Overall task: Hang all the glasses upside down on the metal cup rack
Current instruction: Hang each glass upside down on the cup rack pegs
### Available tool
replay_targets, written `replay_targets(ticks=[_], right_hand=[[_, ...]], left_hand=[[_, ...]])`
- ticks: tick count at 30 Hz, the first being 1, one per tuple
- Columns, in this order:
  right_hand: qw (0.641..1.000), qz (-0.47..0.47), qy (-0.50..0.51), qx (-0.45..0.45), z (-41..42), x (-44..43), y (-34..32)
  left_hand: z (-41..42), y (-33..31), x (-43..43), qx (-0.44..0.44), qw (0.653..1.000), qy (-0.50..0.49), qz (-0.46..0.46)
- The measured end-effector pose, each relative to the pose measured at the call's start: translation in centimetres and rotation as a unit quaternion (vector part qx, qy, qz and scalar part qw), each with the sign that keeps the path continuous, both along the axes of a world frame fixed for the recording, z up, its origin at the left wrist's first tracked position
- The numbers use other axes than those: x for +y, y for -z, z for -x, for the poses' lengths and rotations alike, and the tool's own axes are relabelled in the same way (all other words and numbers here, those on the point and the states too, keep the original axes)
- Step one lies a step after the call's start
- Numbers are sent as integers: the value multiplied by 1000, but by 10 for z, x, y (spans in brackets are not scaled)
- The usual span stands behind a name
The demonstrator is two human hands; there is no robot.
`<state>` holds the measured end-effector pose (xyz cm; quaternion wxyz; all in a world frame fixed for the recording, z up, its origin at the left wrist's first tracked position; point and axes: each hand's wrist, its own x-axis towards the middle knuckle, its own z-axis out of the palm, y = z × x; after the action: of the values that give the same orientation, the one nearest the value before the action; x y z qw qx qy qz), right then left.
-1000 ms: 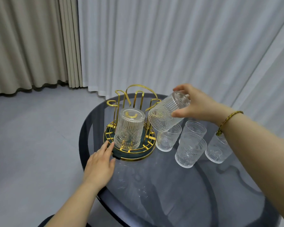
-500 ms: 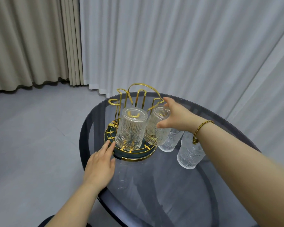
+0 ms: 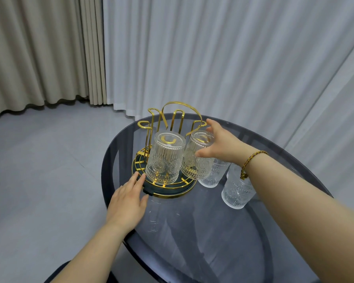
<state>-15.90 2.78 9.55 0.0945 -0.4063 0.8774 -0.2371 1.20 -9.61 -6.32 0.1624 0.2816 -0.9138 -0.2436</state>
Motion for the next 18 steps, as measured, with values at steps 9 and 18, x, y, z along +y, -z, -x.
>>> replay_targets(ticks=[9,18], right_hand=[[980,182,72,40,-15,87,20],[905,330,258,-73,-14,151,122]], left_hand=[[-21,-1,37,0,999,42,34],[10,-2,92,-39,987,134,75]])
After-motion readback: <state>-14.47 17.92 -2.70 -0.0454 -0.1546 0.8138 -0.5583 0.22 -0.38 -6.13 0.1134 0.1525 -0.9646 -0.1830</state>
